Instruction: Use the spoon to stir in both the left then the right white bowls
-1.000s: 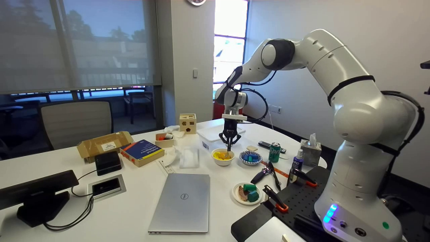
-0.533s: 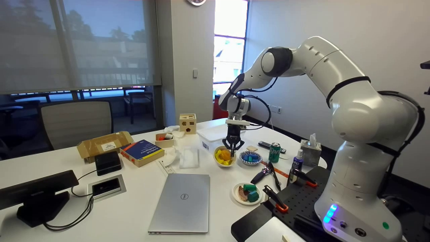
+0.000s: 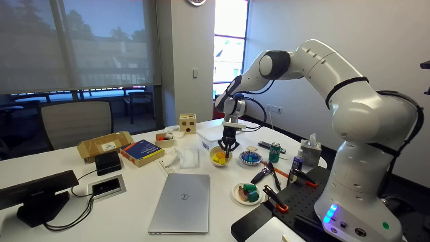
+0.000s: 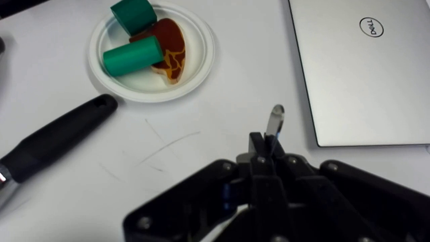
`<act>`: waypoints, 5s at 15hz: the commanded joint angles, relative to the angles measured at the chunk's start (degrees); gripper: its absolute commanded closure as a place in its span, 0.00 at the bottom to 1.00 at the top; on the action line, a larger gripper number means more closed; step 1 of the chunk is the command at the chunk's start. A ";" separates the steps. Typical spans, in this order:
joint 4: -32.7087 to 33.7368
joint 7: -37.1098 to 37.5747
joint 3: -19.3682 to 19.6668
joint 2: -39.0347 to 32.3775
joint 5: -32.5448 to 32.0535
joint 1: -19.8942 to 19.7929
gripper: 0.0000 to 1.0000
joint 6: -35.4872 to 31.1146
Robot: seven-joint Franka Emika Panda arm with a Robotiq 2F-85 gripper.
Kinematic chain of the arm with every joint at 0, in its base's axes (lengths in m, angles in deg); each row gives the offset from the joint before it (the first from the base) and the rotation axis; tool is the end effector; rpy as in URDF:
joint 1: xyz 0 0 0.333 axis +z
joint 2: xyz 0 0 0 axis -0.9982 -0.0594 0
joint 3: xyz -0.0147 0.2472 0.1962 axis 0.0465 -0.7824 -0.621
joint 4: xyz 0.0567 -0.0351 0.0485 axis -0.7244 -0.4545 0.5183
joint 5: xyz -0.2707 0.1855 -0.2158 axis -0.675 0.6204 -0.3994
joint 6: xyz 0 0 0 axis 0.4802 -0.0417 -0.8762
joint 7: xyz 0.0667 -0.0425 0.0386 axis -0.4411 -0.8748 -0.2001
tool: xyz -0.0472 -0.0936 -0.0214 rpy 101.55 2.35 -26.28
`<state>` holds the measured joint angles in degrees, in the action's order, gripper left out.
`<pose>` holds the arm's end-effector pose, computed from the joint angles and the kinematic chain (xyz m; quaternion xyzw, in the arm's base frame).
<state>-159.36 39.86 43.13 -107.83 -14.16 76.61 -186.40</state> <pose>0.6225 -0.0944 0.0583 -0.8942 0.2945 0.2945 0.1639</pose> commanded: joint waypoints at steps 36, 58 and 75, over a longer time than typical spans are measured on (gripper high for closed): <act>-22.28 -8.14 1.58 10.92 11.89 -11.67 0.99 -22.70; -30.02 -10.21 3.34 18.38 16.59 -10.46 0.99 -23.22; -23.08 -12.14 3.77 10.17 17.81 -10.33 0.99 -23.71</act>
<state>-182.73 29.38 47.31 -98.08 2.26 66.11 -206.88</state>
